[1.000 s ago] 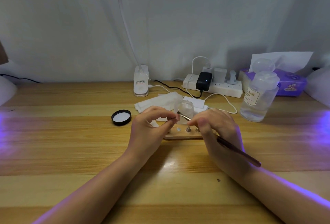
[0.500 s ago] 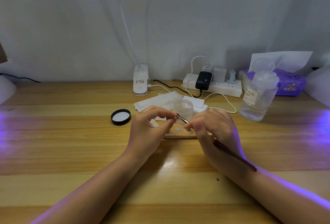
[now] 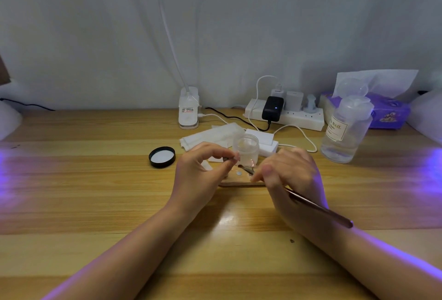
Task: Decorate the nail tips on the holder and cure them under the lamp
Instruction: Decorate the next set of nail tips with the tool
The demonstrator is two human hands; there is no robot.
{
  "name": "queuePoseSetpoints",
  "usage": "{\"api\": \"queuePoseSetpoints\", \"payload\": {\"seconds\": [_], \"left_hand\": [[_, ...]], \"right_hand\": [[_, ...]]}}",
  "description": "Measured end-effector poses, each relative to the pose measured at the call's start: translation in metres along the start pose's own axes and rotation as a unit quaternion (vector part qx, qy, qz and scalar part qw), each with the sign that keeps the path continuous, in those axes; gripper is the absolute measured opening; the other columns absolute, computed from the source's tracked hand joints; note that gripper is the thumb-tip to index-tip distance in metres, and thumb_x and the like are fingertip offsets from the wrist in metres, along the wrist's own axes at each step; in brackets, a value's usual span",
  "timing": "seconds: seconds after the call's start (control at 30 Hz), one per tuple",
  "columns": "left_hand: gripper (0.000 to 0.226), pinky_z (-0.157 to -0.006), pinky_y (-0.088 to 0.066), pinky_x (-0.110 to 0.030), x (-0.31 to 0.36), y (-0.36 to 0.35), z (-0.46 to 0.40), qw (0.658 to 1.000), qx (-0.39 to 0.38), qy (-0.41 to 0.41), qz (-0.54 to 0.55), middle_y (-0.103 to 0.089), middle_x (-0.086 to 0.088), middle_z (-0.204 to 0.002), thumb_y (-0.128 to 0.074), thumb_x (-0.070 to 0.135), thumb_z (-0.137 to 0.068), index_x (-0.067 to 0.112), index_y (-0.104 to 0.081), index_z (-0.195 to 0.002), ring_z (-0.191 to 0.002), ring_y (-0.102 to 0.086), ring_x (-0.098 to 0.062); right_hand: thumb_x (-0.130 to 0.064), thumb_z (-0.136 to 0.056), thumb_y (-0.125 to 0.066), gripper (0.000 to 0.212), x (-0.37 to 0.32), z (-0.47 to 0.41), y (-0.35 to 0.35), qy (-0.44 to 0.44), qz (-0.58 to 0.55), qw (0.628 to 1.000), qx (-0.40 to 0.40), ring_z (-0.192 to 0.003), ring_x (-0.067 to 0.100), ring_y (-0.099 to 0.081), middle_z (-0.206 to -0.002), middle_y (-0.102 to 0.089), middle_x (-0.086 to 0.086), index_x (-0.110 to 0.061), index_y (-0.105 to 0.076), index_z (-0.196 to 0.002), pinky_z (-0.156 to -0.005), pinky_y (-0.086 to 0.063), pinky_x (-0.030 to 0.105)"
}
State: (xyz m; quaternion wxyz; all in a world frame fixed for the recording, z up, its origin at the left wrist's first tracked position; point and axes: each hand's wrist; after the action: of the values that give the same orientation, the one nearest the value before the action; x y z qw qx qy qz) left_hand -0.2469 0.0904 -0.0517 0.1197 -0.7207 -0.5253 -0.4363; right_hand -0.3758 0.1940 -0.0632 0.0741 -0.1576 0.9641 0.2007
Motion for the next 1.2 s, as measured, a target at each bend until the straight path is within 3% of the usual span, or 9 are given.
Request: {"api": "queuePoseSetpoints", "payload": {"seconds": [0.17, 0.33, 0.53, 0.67, 0.9, 1.03, 1.2], "left_hand": [[0.027, -0.071, -0.048, -0.019, -0.0004, -0.0002, 0.0003, 1.0, 0.002, 0.0, -0.012, -0.063, 0.016, -0.079, -0.074, 0.01, -0.072, 0.034, -0.064, -0.077, -0.08, -0.058, -0.004], [0.026, -0.072, -0.048, -0.018, -0.0019, 0.0004, 0.0, 1.0, 0.0, -0.004, -0.013, -0.064, 0.014, -0.08, -0.073, 0.01, -0.073, 0.034, -0.064, -0.078, -0.08, -0.059, -0.005], [0.022, -0.069, -0.055, -0.038, -0.0013, -0.0002, 0.0007, 1.0, 0.001, 0.024, 0.008, -0.065, 0.014, -0.079, -0.073, 0.012, -0.073, 0.033, -0.067, -0.077, -0.08, -0.06, -0.005], [0.02, -0.07, -0.054, -0.033, -0.0003, 0.0004, 0.0007, 1.0, -0.005, 0.026, 0.007, -0.065, 0.013, -0.08, -0.073, 0.012, -0.074, 0.031, -0.067, -0.077, -0.08, -0.059, -0.004], [0.018, -0.072, -0.053, -0.033, 0.0009, 0.0002, 0.0013, 0.999, -0.006, 0.031, 0.015, -0.067, 0.013, -0.079, -0.074, 0.011, -0.073, 0.027, -0.07, -0.079, -0.079, -0.06, -0.006], [0.015, -0.069, -0.054, -0.035, 0.0, 0.0, 0.0013, 0.999, -0.005, 0.03, 0.019, -0.068, 0.011, -0.079, -0.074, 0.011, -0.073, 0.024, -0.071, -0.079, -0.08, -0.061, -0.007], [0.02, -0.07, -0.052, -0.023, -0.0011, 0.0005, 0.0008, 0.999, -0.004, 0.031, 0.014, -0.067, 0.01, -0.08, -0.074, 0.01, -0.073, 0.028, -0.069, -0.079, -0.081, -0.06, -0.006]], "right_hand": [[-0.023, -0.093, -0.04, 0.04, 0.0004, -0.002, -0.0011, -0.005, -0.009, 1.0, -0.003, -0.067, 0.017, -0.063, -0.07, -0.067, -0.003, -0.009, -0.069, -0.068, -0.065, -0.043, 0.046], [-0.031, -0.096, -0.035, 0.048, 0.0014, -0.0004, -0.0019, -0.019, -0.008, 1.0, -0.002, -0.069, 0.01, -0.06, -0.069, -0.066, -0.006, -0.012, -0.069, -0.068, -0.069, -0.042, 0.044], [-0.036, -0.099, -0.027, 0.061, 0.002, 0.0015, -0.0016, -0.042, -0.05, 0.998, 0.017, -0.063, 0.013, -0.06, -0.064, -0.065, -0.005, -0.01, -0.067, -0.063, -0.072, -0.04, 0.043], [-0.033, -0.098, -0.032, 0.05, 0.0028, -0.0011, -0.003, -0.032, -0.028, 0.999, -0.003, -0.072, 0.013, -0.063, -0.074, -0.068, -0.004, -0.011, -0.07, -0.076, -0.069, -0.043, 0.046], [-0.037, -0.1, -0.026, 0.06, 0.003, 0.0026, 0.0, -0.047, -0.041, 0.998, 0.021, -0.063, 0.014, -0.059, -0.063, -0.065, -0.004, -0.011, -0.068, -0.063, -0.073, -0.04, 0.041], [-0.028, -0.096, -0.035, 0.046, 0.0025, -0.0014, -0.0021, -0.026, -0.029, 0.999, 0.009, -0.067, 0.015, -0.062, -0.07, -0.066, -0.002, -0.008, -0.068, -0.071, -0.066, -0.044, 0.045], [-0.032, -0.097, -0.033, 0.052, 0.003, 0.0007, -0.0025, -0.016, -0.016, 1.0, 0.0, -0.065, 0.017, -0.062, -0.069, -0.066, -0.004, -0.01, -0.069, -0.067, -0.066, -0.043, 0.045]]}}
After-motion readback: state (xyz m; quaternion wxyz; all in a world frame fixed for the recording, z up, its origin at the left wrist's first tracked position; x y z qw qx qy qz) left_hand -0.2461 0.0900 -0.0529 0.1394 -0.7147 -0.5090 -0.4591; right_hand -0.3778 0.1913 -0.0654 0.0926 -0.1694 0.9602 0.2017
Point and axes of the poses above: each hand's wrist, its own z-axis away from the middle knuckle, its own y-axis out of the back of the hand, x = y × z
